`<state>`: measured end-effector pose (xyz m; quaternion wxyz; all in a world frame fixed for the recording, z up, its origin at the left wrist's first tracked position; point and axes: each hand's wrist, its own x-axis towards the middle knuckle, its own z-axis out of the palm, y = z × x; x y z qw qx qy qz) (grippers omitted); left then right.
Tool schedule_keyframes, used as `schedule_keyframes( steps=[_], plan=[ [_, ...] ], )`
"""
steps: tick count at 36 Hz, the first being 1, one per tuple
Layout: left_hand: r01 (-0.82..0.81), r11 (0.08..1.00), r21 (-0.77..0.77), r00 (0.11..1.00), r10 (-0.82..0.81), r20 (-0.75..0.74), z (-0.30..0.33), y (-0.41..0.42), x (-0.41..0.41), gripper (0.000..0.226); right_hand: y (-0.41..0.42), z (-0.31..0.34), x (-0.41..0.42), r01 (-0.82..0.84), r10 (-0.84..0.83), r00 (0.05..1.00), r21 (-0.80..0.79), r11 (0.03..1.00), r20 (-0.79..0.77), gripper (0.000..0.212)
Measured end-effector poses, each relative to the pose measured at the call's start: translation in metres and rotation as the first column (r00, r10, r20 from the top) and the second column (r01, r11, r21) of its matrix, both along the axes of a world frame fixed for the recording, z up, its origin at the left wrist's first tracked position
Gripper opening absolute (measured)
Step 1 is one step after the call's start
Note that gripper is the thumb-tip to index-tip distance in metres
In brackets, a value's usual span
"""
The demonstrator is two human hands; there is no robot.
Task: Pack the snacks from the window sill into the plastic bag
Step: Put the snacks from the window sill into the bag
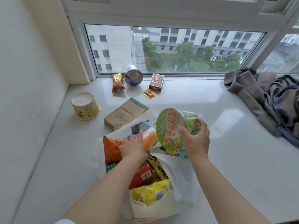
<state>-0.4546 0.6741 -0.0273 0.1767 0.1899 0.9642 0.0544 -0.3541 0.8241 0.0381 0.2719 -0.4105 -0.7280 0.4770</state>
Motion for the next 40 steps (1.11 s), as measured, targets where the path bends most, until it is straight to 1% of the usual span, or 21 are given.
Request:
schedule_keyframes(
  steps=[4,6,8,10,11,13,14,15,17,18,20,22,24,26,27,29,31,33,36,37,40],
  plan=[
    [0.023,1.0,-0.006,0.999,-0.023,0.023,-0.001,0.004,0.001,0.096,-0.001,0.001,0.003,-0.018,0.018,1.0,0.01,1.0,-0.009,0.066],
    [0.037,0.999,0.008,0.992,-0.038,0.117,0.003,0.006,-0.003,0.093,-0.004,0.003,0.0,-0.032,0.032,0.999,0.016,0.999,-0.028,0.066],
    [0.039,0.994,0.104,0.964,-0.065,0.258,0.012,0.004,-0.011,0.085,-0.009,0.004,-0.005,-0.044,0.044,0.998,0.011,0.999,-0.054,0.065],
    [-0.026,0.959,0.283,0.955,-0.06,0.291,0.018,-0.007,-0.017,0.069,-0.015,0.004,-0.01,-0.061,0.062,0.995,0.004,0.998,-0.083,0.065],
    [-0.103,0.919,0.381,0.968,0.005,0.251,0.018,-0.018,-0.019,0.061,-0.019,0.004,-0.013,-0.074,0.074,0.993,0.011,0.997,-0.093,0.064],
    [-0.283,0.805,0.522,0.957,0.274,0.095,0.014,-0.044,-0.022,0.049,-0.026,0.005,-0.02,-0.102,0.106,0.989,0.044,0.994,-0.104,0.064],
    [-0.348,0.773,0.531,0.914,0.406,0.007,0.011,-0.058,-0.023,0.046,-0.03,0.005,-0.023,-0.116,0.122,0.987,0.063,0.991,-0.107,0.065],
    [-0.397,0.771,0.498,0.87,0.489,-0.063,0.006,-0.072,-0.024,0.047,-0.034,0.005,-0.025,-0.128,0.136,0.985,0.081,0.989,-0.11,0.065],
    [-0.478,0.796,0.371,0.831,0.547,-0.102,-0.005,-0.094,-0.027,0.059,-0.043,0.005,-0.03,-0.151,0.165,0.98,0.121,0.981,-0.114,0.066],
    [-0.513,0.803,0.304,0.828,0.556,-0.07,-0.011,-0.103,-0.029,0.068,-0.047,0.005,-0.033,-0.164,0.18,0.977,0.144,0.976,-0.111,0.066],
    [-0.582,0.785,0.212,0.811,0.578,0.086,-0.02,-0.112,-0.03,0.083,-0.054,0.002,-0.035,-0.199,0.216,0.972,0.177,0.964,-0.086,0.065],
    [-0.616,0.764,0.193,0.784,0.571,0.243,-0.027,-0.115,-0.032,0.087,-0.061,0.0,-0.036,-0.243,0.26,0.964,0.215,0.946,-0.053,0.07],
    [-0.577,0.794,0.192,0.806,0.514,0.295,-0.029,-0.116,-0.032,0.074,-0.066,-0.002,-0.039,-0.289,0.303,0.953,0.259,0.922,-0.015,0.075],
    [-0.503,0.843,0.19,0.856,0.454,0.248,-0.03,-0.117,-0.034,0.054,-0.07,-0.002,-0.042,-0.322,0.334,0.943,0.275,0.906,0.006,0.076],
    [-0.488,0.847,0.209,0.866,0.441,0.237,-0.03,-0.119,-0.035,0.045,-0.072,-0.002,-0.044,-0.337,0.348,0.937,0.28,0.899,0.01,0.076],
    [-0.521,0.802,0.293,0.847,0.442,0.296,-0.027,-0.122,-0.037,0.033,-0.076,-0.001,-0.049,-0.361,0.375,0.927,0.307,0.88,0.016,0.076],
    [-0.59,0.72,0.365,0.8,0.463,0.38,-0.022,-0.127,-0.04,0.035,-0.081,0.002,-0.057,-0.376,0.391,0.92,0.346,0.859,0.028,0.079],
    [-0.659,0.633,0.406,0.749,0.503,0.432,-0.018,-0.132,-0.043,0.037,-0.086,0.005,-0.065,-0.403,0.418,0.907,0.408,0.819,0.058,0.08],
    [-0.748,0.509,0.426,0.662,0.531,0.528,-0.011,-0.135,-0.047,0.044,-0.088,0.005,-0.079,-0.474,0.484,0.864,0.545,0.691,0.138,0.077],
    [-0.751,0.509,0.42,0.659,0.54,0.523,-0.01,-0.134,-0.049,0.047,-0.088,0.004,-0.083,-0.508,0.508,0.843,0.573,0.644,0.176,0.078],
    [-0.718,0.571,0.399,0.694,0.534,0.483,-0.003,-0.128,-0.05,0.042,-0.087,0.002,-0.093,-0.606,0.584,0.762,0.624,0.492,0.279,0.084]
  ],
)
